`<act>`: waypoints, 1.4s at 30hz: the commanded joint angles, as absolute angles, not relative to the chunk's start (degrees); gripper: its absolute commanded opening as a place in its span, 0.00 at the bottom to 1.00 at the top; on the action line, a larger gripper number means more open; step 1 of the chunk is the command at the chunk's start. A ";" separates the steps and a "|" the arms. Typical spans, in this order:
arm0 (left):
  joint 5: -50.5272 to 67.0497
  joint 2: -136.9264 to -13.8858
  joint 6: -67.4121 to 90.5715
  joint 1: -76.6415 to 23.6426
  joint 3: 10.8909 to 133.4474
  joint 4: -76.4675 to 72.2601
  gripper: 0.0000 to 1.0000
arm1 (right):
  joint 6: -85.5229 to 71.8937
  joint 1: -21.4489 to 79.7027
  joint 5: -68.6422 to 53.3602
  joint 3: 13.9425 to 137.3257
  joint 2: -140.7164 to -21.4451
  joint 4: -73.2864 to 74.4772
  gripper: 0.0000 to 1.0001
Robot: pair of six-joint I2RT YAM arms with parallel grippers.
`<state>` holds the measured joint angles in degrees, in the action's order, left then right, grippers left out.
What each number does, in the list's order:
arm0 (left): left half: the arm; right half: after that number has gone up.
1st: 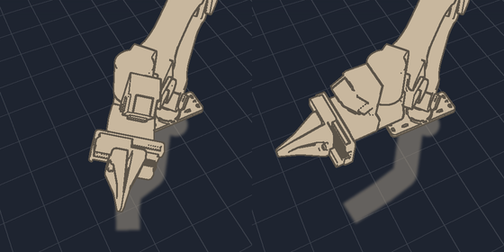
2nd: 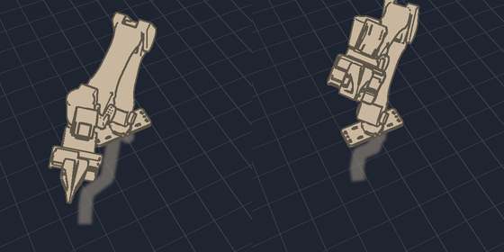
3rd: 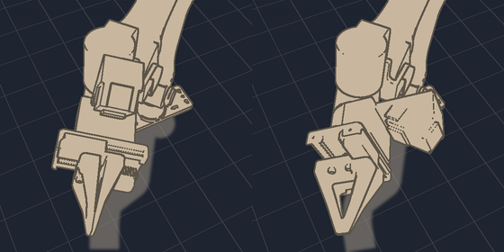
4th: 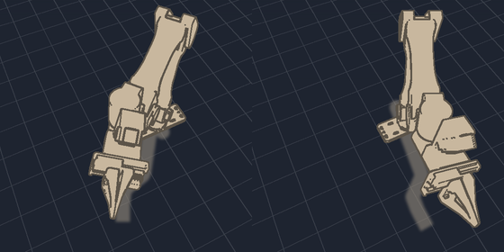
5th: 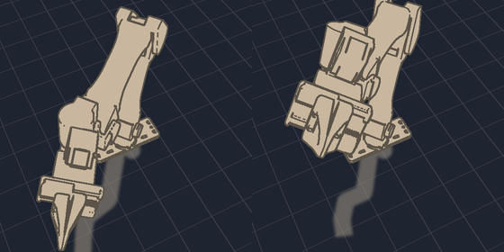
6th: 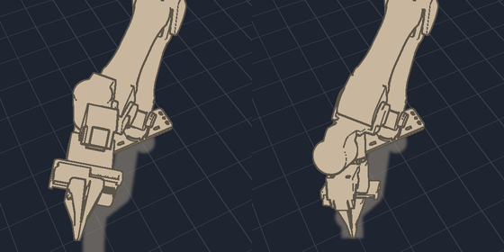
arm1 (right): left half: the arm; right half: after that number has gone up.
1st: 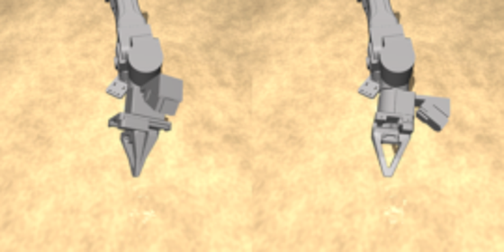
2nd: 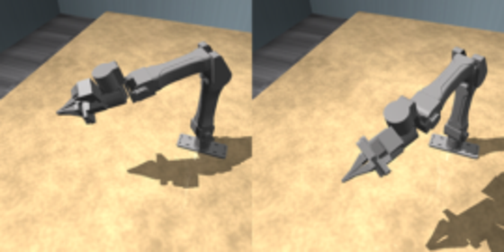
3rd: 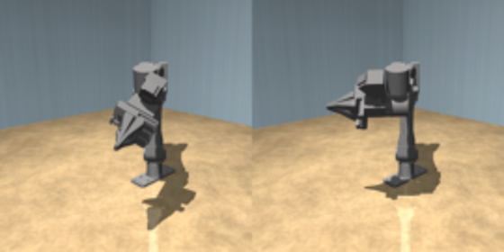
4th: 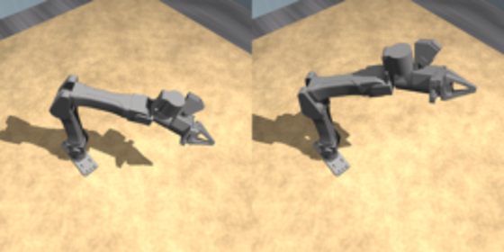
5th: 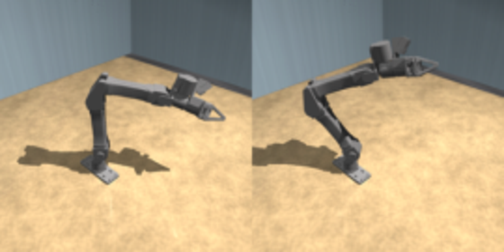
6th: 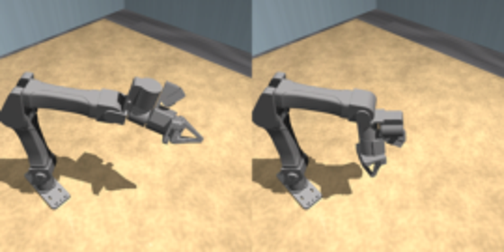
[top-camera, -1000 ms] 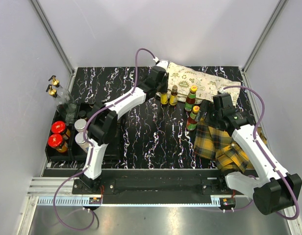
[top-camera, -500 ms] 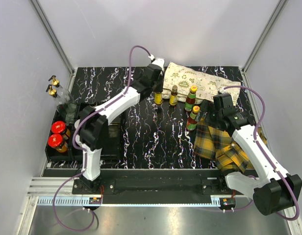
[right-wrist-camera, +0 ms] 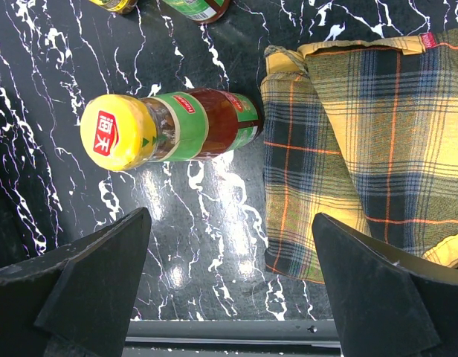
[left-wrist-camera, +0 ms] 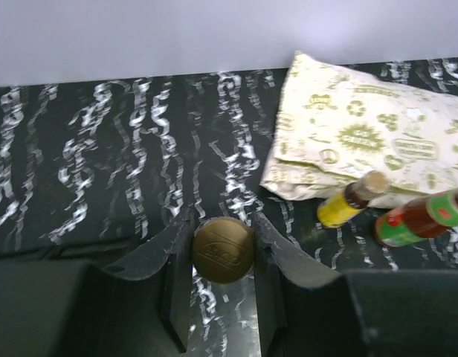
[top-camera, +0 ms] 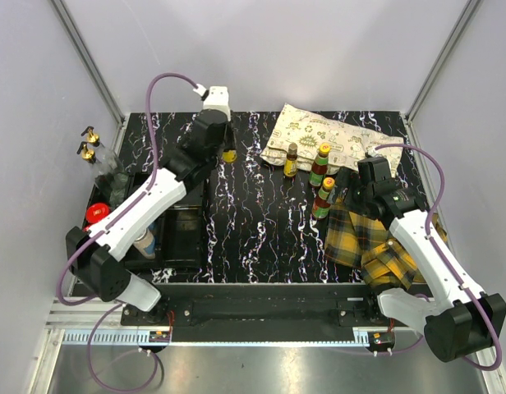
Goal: Organize the condiment bottles
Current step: Place the bottle in the storage box.
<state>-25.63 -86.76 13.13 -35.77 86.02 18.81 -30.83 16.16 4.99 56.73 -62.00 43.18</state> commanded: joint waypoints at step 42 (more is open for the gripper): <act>-27.07 -81.38 21.10 -14.06 56.95 3.95 0.08 | -30.50 15.82 4.13 59.77 -64.86 42.98 1.00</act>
